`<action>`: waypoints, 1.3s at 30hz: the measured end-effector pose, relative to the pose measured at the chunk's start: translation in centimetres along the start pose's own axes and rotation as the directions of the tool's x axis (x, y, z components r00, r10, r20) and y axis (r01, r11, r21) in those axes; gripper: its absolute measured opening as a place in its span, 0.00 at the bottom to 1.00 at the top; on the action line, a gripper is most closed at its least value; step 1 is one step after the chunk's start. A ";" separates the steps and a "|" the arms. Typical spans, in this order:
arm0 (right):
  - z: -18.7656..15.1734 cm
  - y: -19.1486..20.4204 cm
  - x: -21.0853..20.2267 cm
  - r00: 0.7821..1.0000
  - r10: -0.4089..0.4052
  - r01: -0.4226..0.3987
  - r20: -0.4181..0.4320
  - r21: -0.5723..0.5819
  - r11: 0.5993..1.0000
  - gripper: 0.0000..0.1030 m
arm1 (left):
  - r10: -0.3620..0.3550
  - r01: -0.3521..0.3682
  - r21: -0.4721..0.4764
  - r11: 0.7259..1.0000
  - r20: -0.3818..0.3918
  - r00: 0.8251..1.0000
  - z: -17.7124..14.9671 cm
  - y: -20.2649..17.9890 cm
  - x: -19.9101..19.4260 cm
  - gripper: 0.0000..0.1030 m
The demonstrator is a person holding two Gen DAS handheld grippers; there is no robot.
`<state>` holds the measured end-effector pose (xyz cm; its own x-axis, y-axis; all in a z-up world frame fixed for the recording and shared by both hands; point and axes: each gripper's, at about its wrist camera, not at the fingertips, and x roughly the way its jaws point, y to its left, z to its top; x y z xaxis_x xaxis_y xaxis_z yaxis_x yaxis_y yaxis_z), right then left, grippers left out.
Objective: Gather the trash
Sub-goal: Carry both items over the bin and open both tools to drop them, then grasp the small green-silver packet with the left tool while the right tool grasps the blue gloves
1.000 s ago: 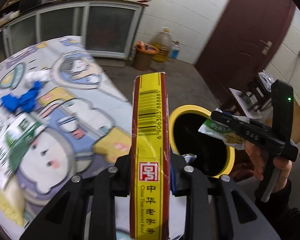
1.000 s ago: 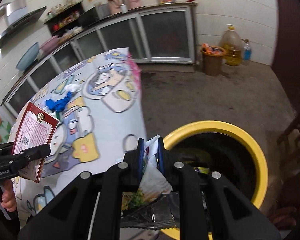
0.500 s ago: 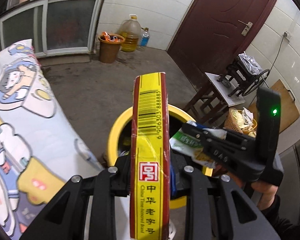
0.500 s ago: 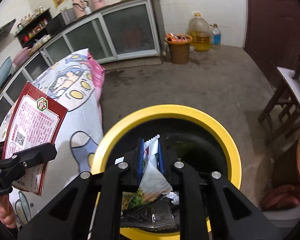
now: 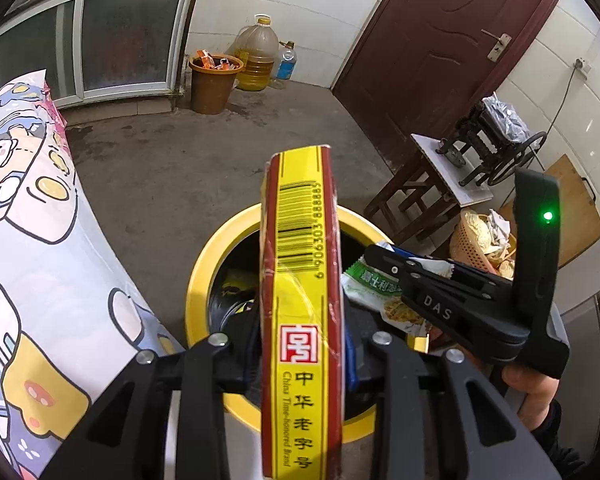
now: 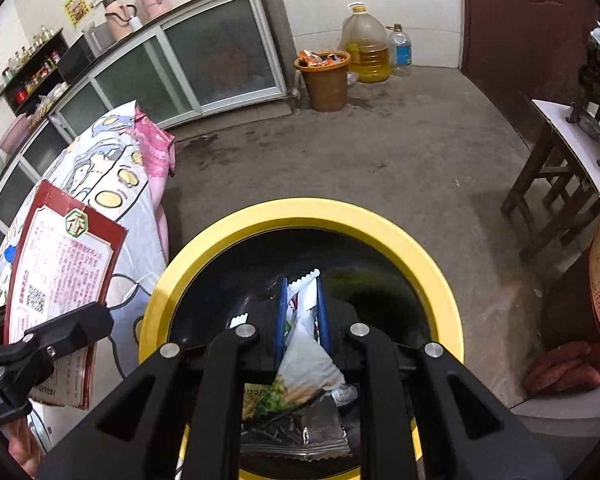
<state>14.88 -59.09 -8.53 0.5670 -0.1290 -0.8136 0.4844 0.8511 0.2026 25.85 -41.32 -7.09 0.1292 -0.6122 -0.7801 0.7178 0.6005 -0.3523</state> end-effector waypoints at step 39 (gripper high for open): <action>-2.7 24.4 -5.7 0.892 0.443 -0.341 0.093 -0.506 0.792 0.78 | 0.516 -0.441 -0.276 0.854 0.339 0.787 -18.1 24.4 -32.9 0.92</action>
<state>21.64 -36.19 -0.43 0.7818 0.2149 -0.5854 -0.1466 0.9758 0.1624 26.70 2.78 0.58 0.7036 -0.3462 -0.6206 0.3673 0.9248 -0.0994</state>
